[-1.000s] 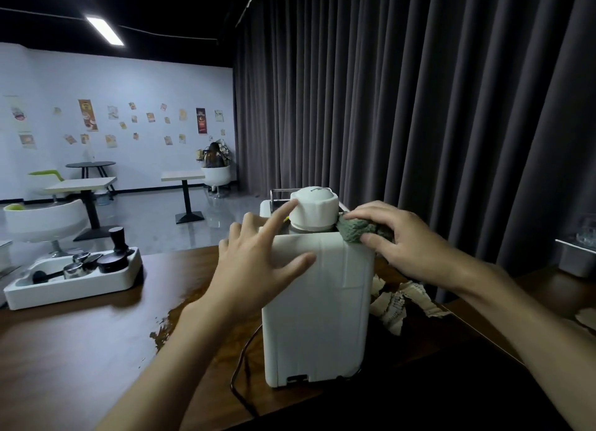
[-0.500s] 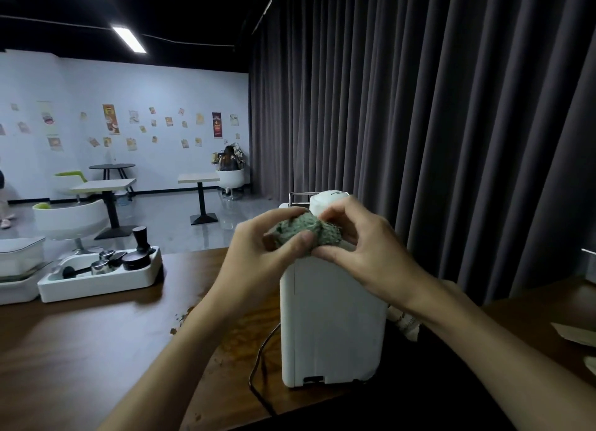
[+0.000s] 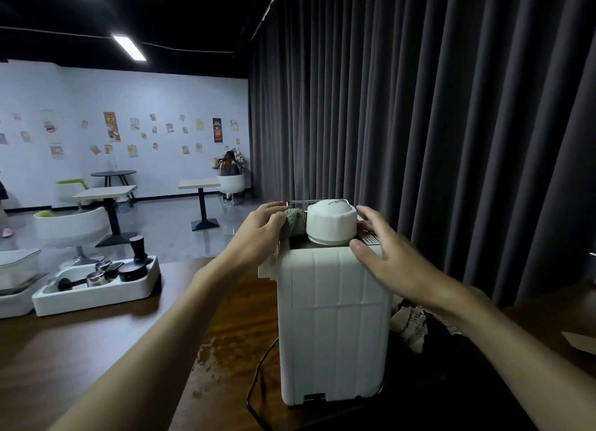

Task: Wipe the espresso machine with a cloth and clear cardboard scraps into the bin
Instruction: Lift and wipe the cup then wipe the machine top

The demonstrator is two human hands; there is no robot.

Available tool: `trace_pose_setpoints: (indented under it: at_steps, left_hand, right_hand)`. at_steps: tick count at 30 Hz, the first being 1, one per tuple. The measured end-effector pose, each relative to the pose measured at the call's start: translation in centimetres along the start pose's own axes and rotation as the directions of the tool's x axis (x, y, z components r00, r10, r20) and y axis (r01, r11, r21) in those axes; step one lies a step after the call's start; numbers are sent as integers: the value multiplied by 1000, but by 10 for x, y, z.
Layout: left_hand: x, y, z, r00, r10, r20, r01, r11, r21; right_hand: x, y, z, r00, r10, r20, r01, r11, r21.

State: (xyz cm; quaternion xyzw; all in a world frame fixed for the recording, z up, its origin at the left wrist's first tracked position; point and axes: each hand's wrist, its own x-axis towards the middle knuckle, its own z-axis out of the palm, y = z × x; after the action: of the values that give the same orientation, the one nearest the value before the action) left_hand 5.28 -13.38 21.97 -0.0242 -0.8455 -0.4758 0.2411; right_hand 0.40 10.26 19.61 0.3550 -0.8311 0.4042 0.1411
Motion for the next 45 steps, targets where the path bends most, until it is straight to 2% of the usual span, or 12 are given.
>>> trace_pose_setpoints:
  at_steps: [2, 4, 7, 11, 15, 19, 22, 27, 33, 36, 39, 45]
  left_hand:
    - [-2, 2, -3, 994, -12, 107, 14, 1000, -18]
    - [-7, 3, -3, 980, 41, 193, -47, 999, 25]
    - [-5, -4, -4, 976, 119, 183, -157, 966, 207]
    - [10, 1, -3, 969, 123, 214, -197, 907, 371]
    - [9, 7, -4, 976, 149, 158, -189, 942, 277]
    - [-6, 11, -20, 957, 159, 242, -231, 923, 308]
    - [-25, 8, -27, 935, 235, 266, -314, 898, 307]
    - [-21, 15, -16, 940, 253, 229, -321, 883, 343]
    - [-22, 14, -15, 942, 248, 228, -314, 892, 326]
    - [-38, 10, -19, 923, 295, 249, -362, 882, 300]
    - [-42, 6, -14, 926, 335, 172, -374, 871, 320]
    - [-14, 8, 3, 977, 204, 61, -212, 901, 379]
  right_hand:
    - [0, 1, 1, 1000, -22, 1, 22, 1000, -2]
    - [-1, 2, 1, 999, -36, -5, 36, 999, -4]
    - [0, 4, 2, 999, -42, -1, 42, 999, -7]
    - [2, 7, -2, 999, -38, 33, 39, 999, -16]
    - [0, 6, -3, 997, -52, 55, 53, 998, -21]
    - [-1, 6, -3, 996, -50, 67, 49, 999, 20]
    - [-2, 5, -3, 996, -55, 76, 51, 997, 50]
    - [-1, 6, -2, 996, -38, 83, 37, 999, 19]
    - [0, 11, -18, 965, -24, 262, 37, 998, -45]
    - [-2, 13, -16, 978, -40, 205, 43, 999, -10]
    - [-5, 15, -13, 987, -50, 152, 49, 999, 15]
    - [-6, 13, -8, 994, -47, 100, 50, 998, -32]
